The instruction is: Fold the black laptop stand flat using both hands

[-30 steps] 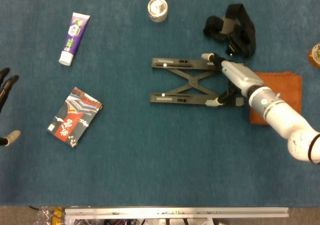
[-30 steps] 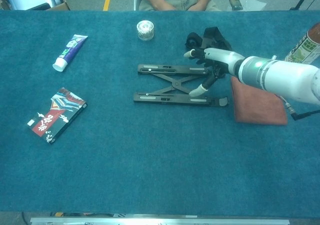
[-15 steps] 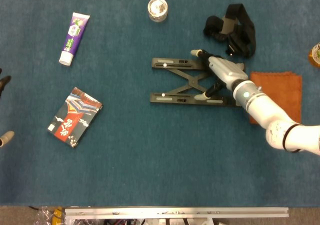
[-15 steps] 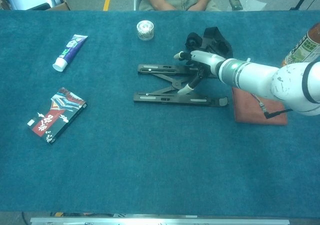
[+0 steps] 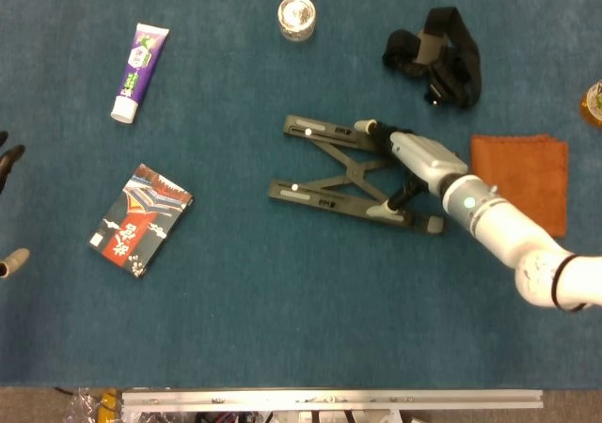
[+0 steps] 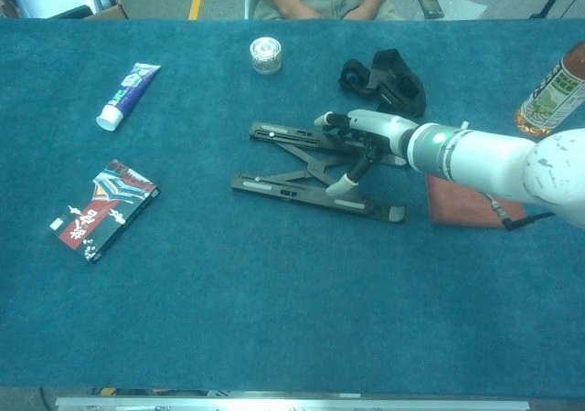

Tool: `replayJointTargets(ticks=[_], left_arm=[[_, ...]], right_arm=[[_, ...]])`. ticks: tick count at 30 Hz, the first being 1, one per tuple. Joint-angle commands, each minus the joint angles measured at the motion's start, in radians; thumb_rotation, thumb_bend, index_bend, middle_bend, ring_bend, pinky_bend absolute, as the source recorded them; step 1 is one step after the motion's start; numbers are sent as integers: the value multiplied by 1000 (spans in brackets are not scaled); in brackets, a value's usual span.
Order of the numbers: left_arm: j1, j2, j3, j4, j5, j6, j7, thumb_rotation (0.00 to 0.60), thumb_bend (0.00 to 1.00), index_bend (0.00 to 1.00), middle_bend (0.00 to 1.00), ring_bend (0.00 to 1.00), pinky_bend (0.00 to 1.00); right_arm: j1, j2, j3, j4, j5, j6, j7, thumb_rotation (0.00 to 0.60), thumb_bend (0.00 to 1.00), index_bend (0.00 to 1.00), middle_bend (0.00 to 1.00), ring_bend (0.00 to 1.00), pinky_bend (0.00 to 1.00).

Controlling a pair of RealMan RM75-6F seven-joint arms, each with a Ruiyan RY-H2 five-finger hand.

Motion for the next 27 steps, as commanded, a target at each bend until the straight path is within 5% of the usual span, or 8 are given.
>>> replayJointTargets(ticks=[1, 19, 27], left_arm=[[0, -1, 2, 4, 2, -1, -4, 600, 135, 0, 0, 0, 0], [-8, 26, 22, 8, 47, -14, -9, 600, 135, 0, 0, 0, 0], [-35, -2, 46, -43, 101, -71, 63, 600, 135, 0, 0, 0, 0]], right_arm=[[-8, 17, -7, -39, 5, 11, 10, 600, 0, 0, 58, 49, 0], [-54, 93, 6, -221, -73, 49, 70, 600, 0, 0, 21, 47, 0], [-71, 134, 6, -218, -54, 42, 109, 600, 0, 0, 0, 7, 0]])
